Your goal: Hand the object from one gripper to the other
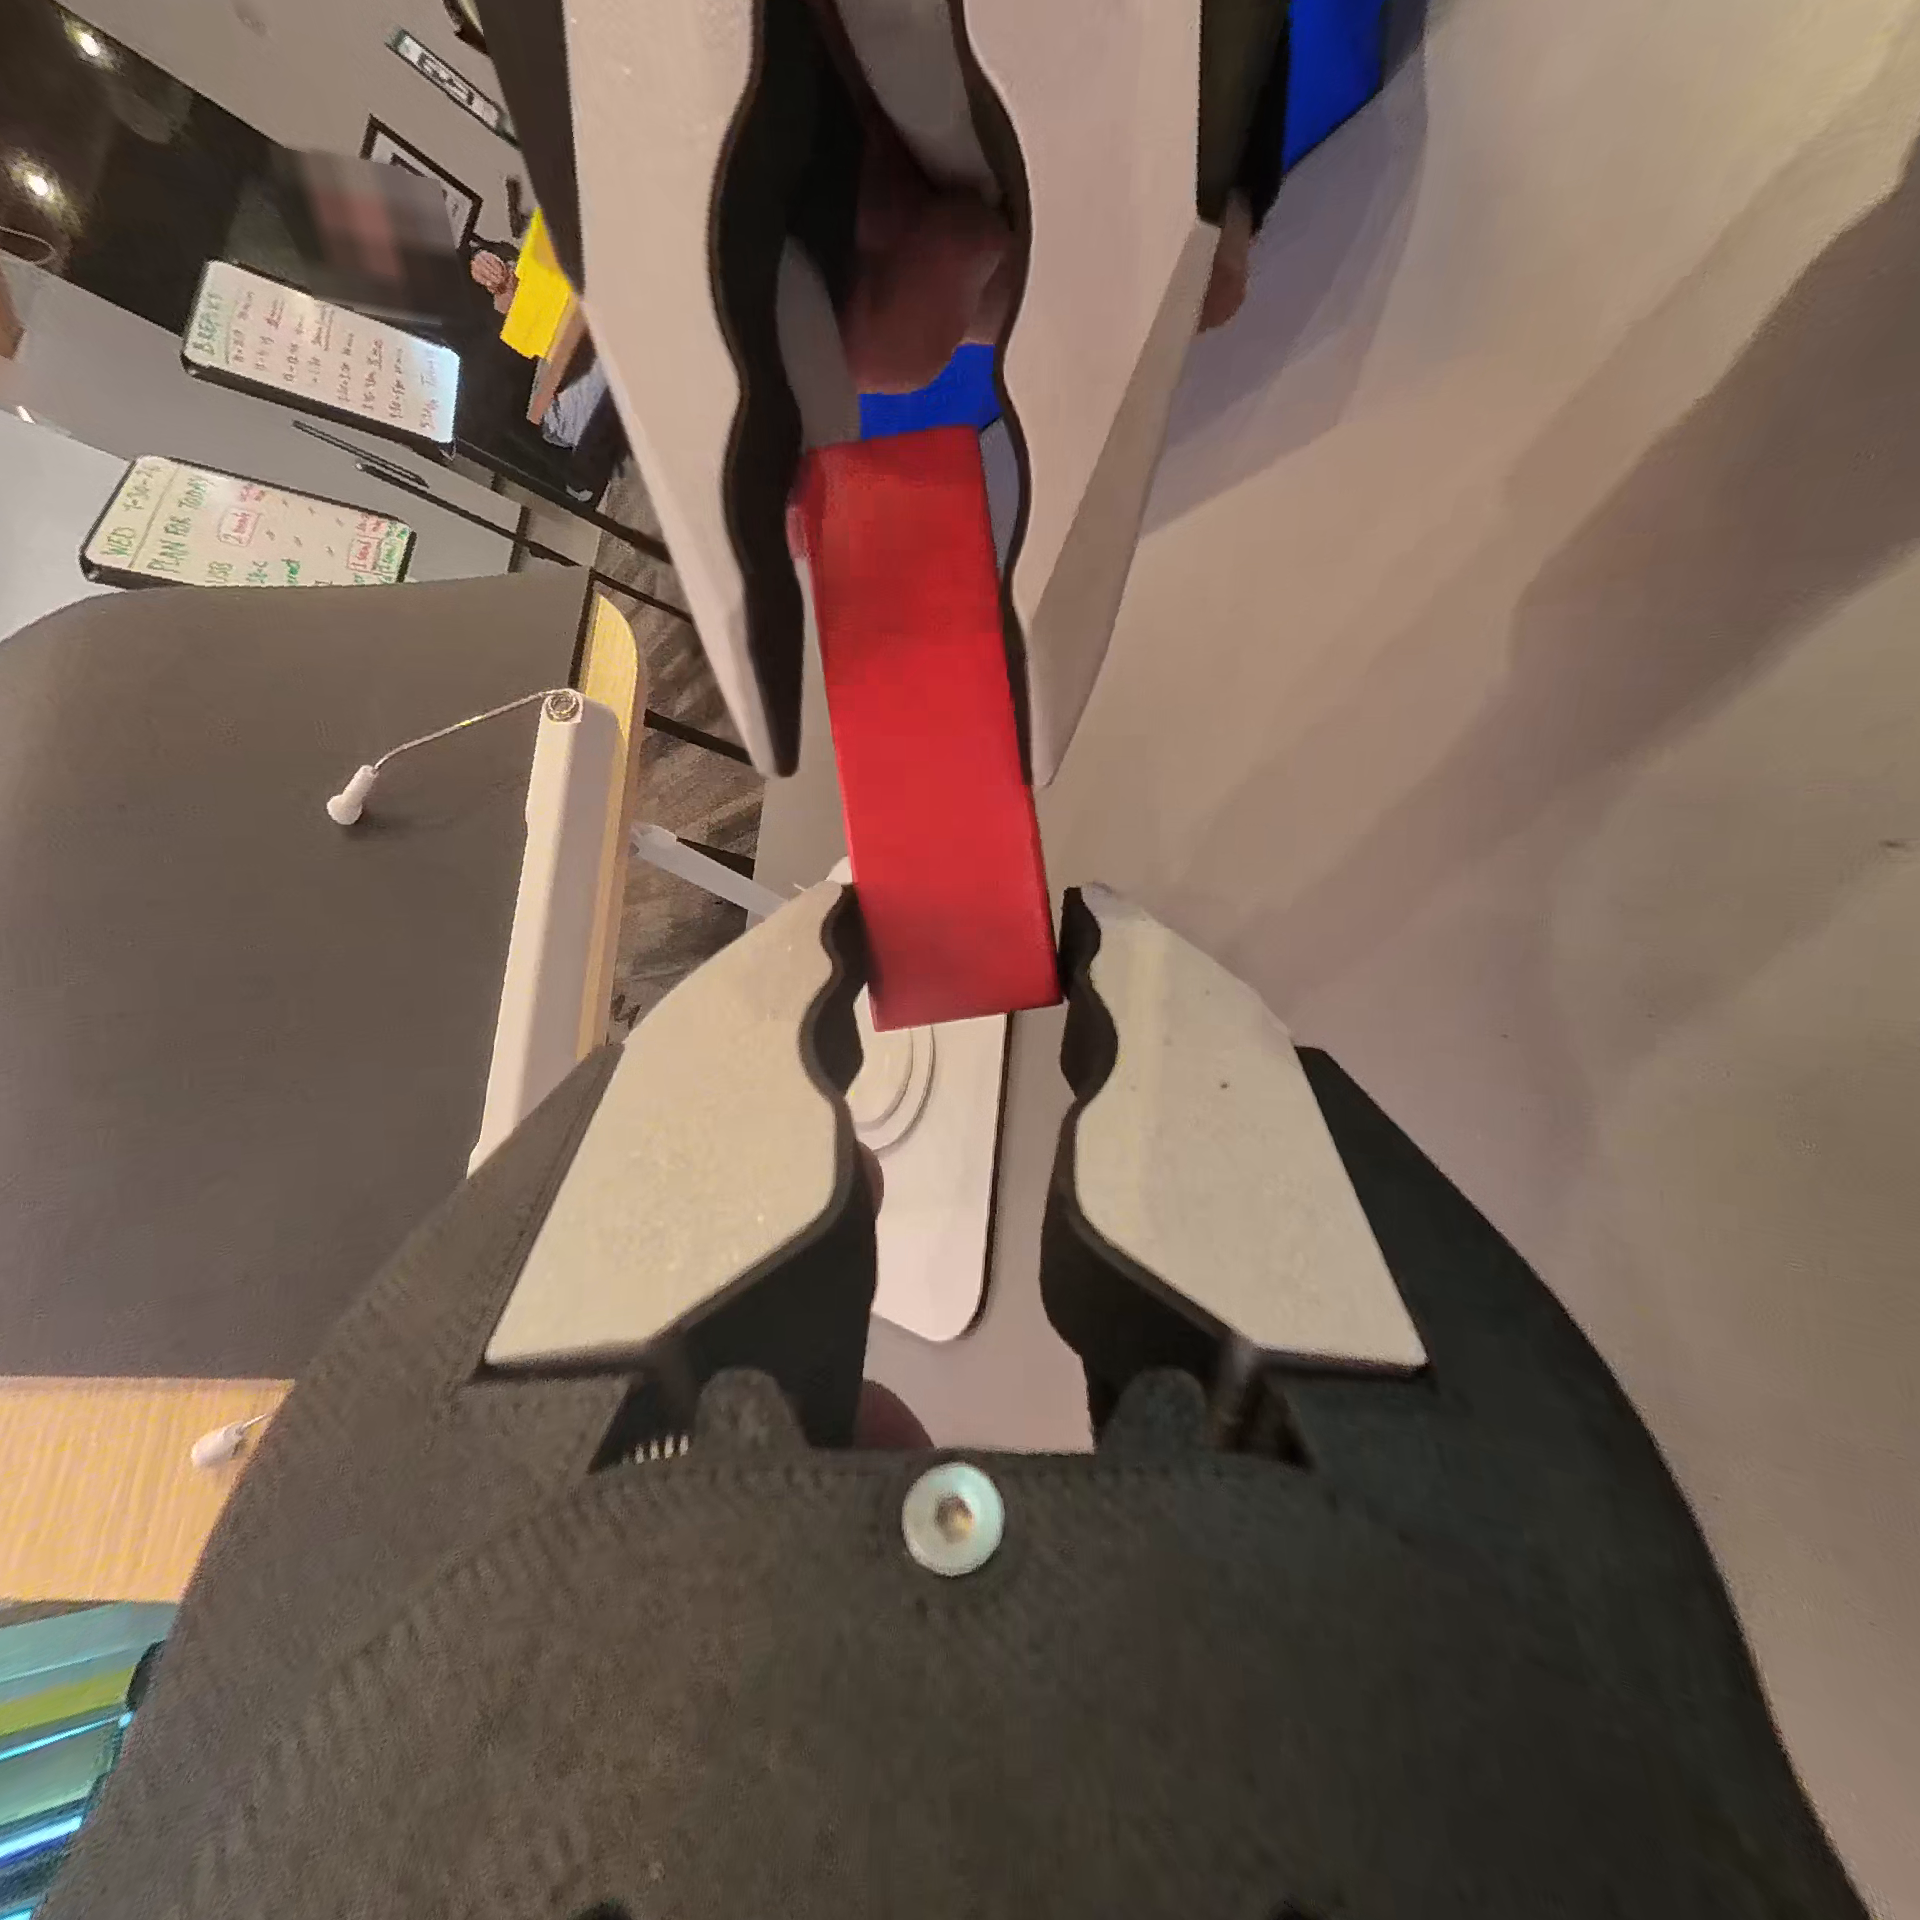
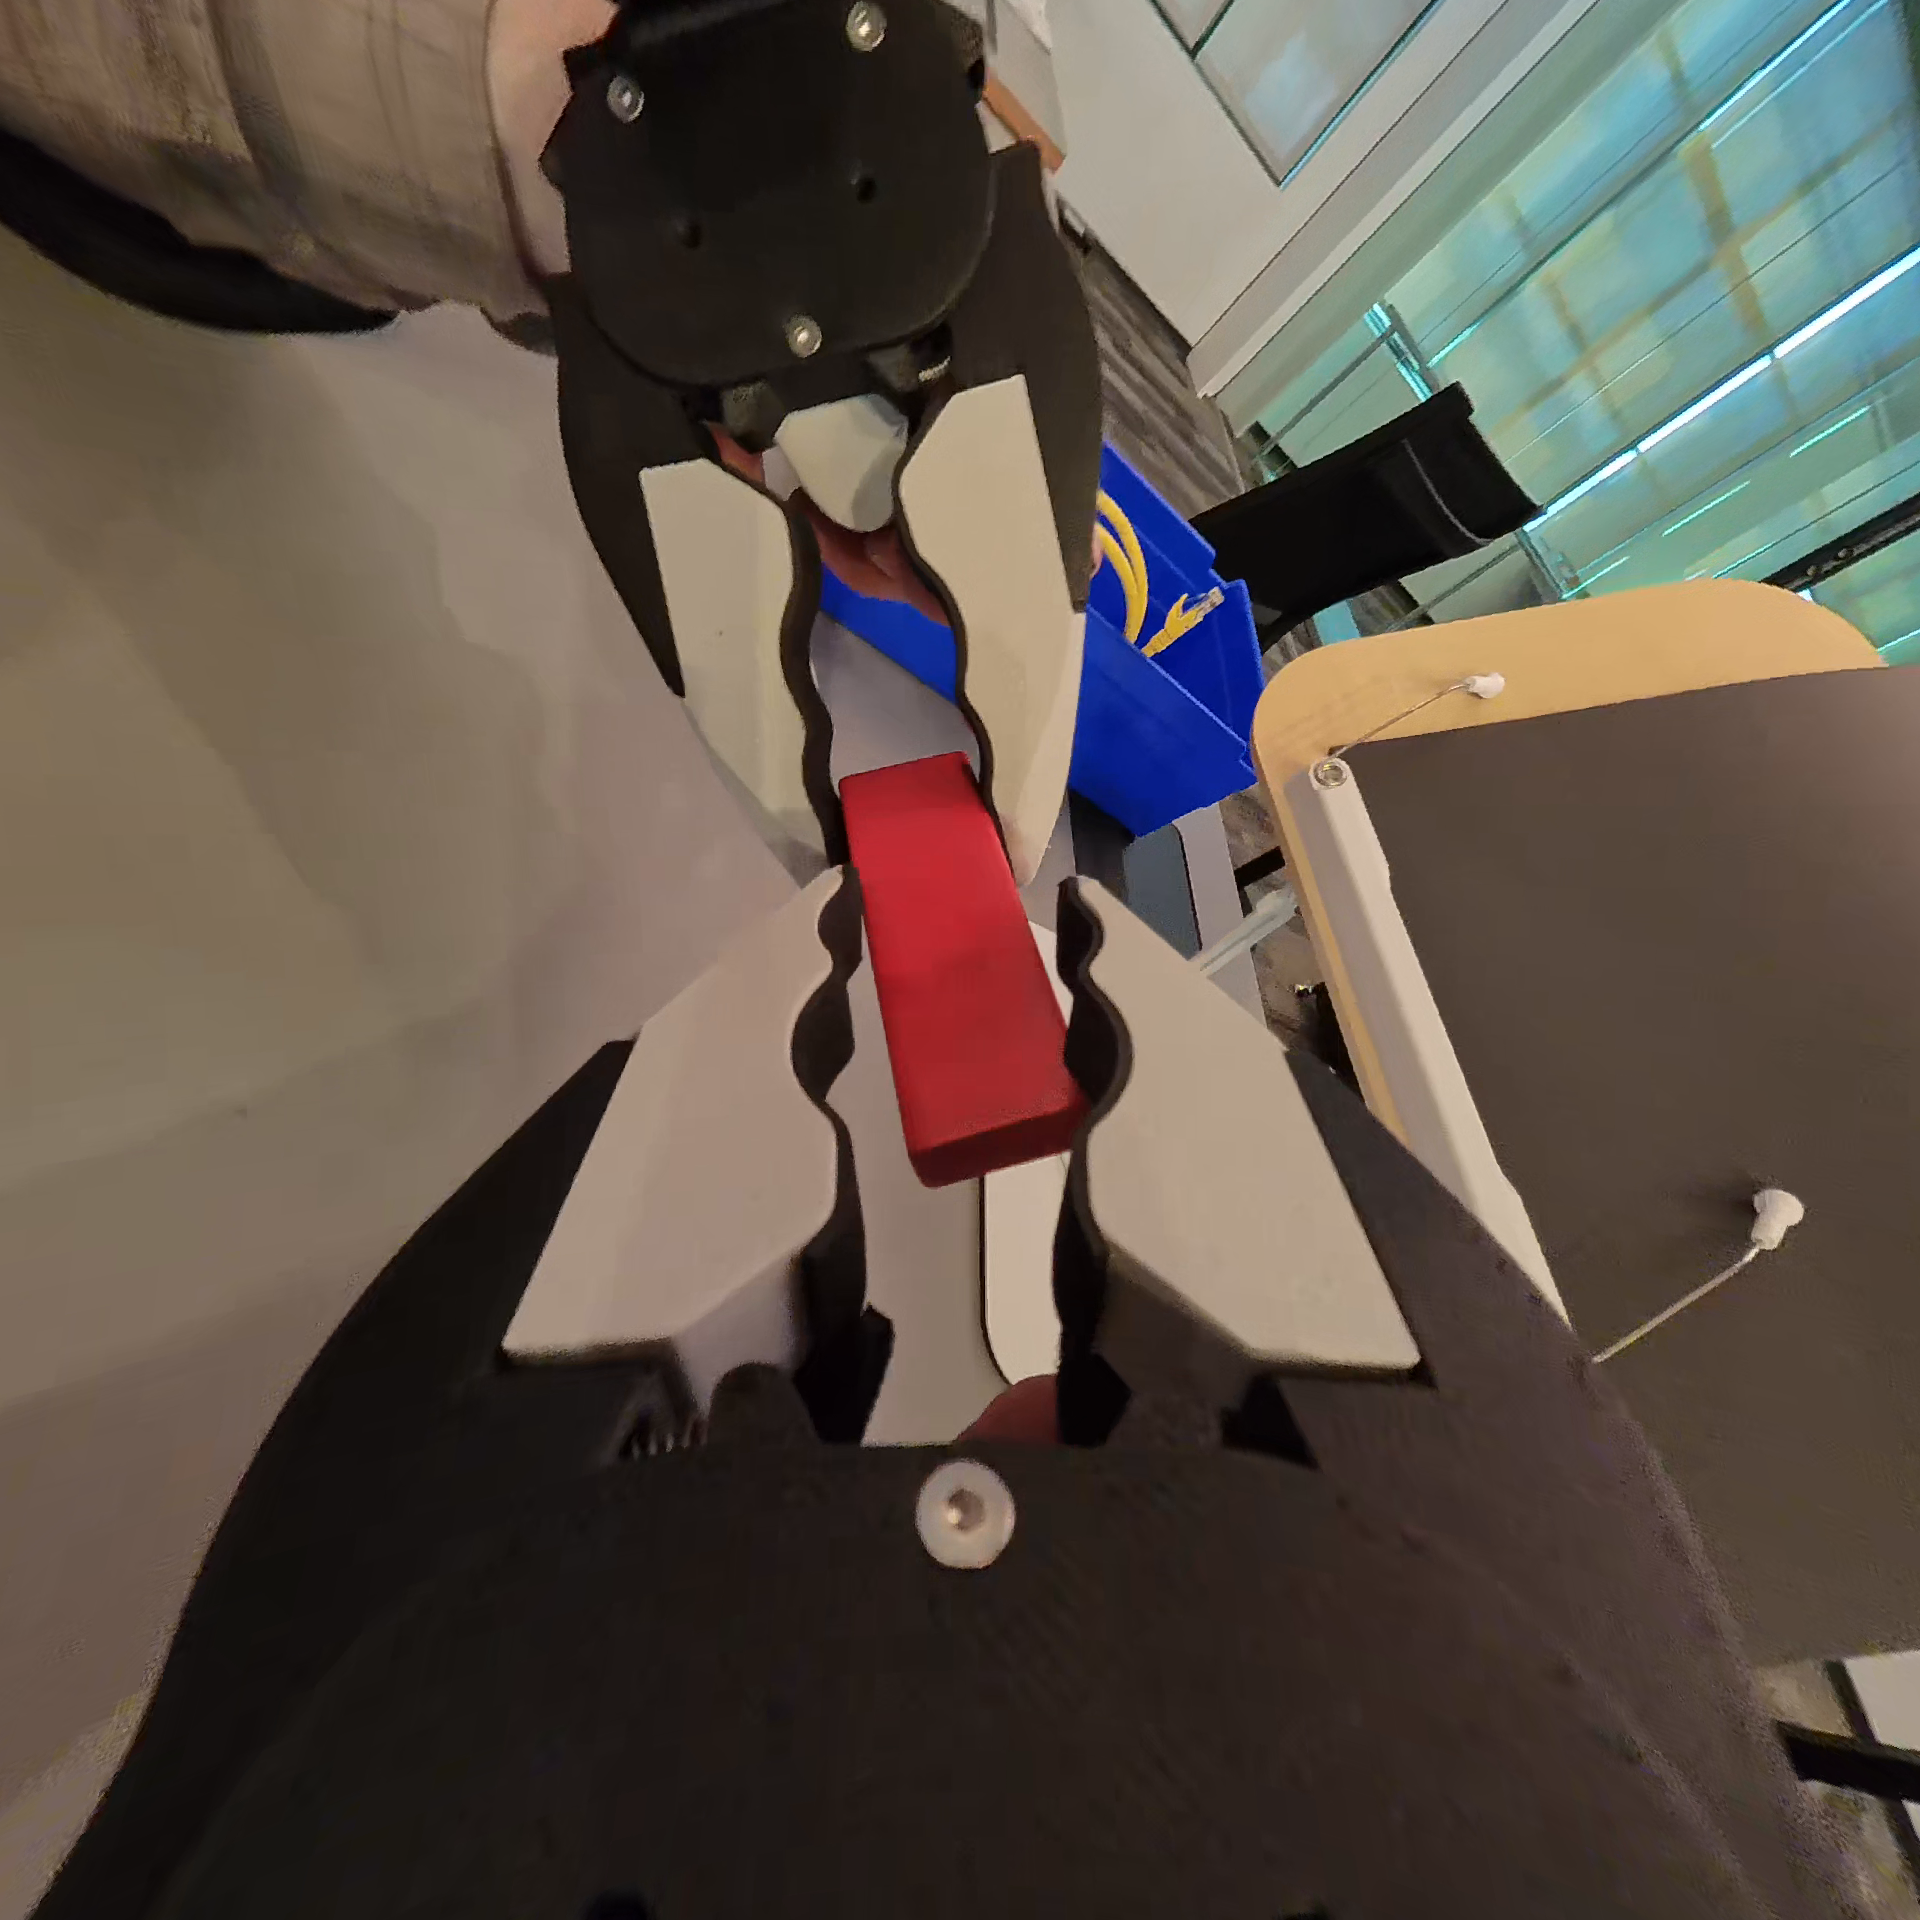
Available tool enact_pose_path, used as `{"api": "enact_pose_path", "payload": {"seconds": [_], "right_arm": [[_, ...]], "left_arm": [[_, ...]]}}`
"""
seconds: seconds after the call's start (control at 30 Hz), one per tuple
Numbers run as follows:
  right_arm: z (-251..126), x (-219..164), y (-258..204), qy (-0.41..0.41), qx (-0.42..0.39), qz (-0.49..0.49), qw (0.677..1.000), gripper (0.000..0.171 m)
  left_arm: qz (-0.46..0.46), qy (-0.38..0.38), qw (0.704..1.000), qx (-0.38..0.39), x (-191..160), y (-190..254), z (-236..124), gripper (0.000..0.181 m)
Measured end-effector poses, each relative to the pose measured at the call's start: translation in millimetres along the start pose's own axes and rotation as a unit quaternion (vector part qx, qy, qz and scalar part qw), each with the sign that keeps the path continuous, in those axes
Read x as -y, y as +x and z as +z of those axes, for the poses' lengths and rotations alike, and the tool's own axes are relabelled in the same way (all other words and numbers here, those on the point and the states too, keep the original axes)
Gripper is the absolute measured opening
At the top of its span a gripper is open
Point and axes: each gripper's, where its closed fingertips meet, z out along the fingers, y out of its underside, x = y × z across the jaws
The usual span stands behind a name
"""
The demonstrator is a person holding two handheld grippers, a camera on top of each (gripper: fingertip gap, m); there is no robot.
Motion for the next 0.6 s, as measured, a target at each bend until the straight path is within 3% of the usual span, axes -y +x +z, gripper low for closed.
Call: {"api": "enact_pose_path", "payload": {"seconds": [0.2, 0.33, 0.5, 0.6], "right_arm": [[-2, -1, -3, -0.011, 0.006, -0.014, 1.0, 0.023], [-2, -8, -2, -0.03, 0.005, -0.019, 0.999, 0.04], [0, -24, -2, -0.096, -0.004, -0.057, 0.994, 0.042], [2, -35, 2, -0.145, -0.02, -0.094, 0.985, 0.034]], "left_arm": [[0.015, -0.007, 1.0, -0.004, -3, 2, 1, 0.035], [0.013, -0.002, 1.0, -0.005, -1, 2, -1, 0.035], [0.013, -0.012, 1.0, -0.009, -3, 2, -2, 0.035], [0.018, -0.02, 1.0, -0.011, -4, 3, -2, 0.035]]}}
